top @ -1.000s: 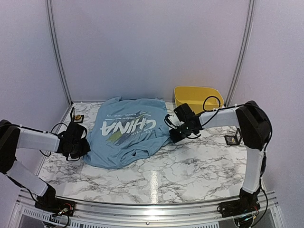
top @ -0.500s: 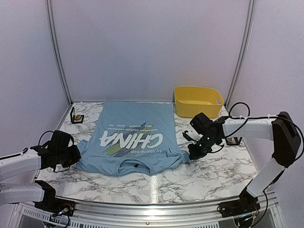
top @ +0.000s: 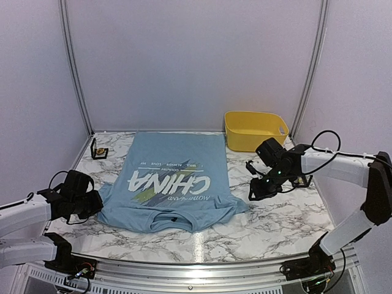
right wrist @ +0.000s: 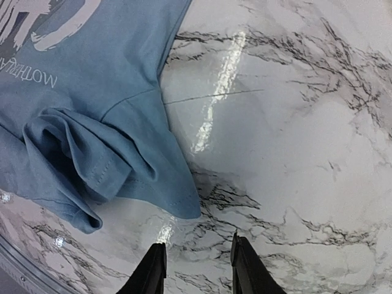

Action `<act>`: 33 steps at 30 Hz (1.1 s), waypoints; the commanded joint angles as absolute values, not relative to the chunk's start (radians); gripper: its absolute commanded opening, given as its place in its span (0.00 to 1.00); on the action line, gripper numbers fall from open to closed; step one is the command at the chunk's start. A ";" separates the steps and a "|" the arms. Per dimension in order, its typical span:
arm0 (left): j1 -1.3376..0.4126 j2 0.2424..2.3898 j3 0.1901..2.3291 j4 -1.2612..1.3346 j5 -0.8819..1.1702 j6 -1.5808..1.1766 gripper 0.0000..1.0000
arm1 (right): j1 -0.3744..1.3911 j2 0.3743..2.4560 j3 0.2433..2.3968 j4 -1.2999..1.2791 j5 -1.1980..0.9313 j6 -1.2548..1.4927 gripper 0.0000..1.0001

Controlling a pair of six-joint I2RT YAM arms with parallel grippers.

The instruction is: Pin the brooch onto the clothing

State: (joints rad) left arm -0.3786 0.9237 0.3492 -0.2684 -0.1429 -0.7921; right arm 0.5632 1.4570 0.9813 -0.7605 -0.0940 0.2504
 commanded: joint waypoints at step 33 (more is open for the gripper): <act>-0.382 0.917 0.407 -0.208 -0.228 -0.710 0.00 | 0.645 1.566 0.889 -0.142 -0.234 0.521 0.00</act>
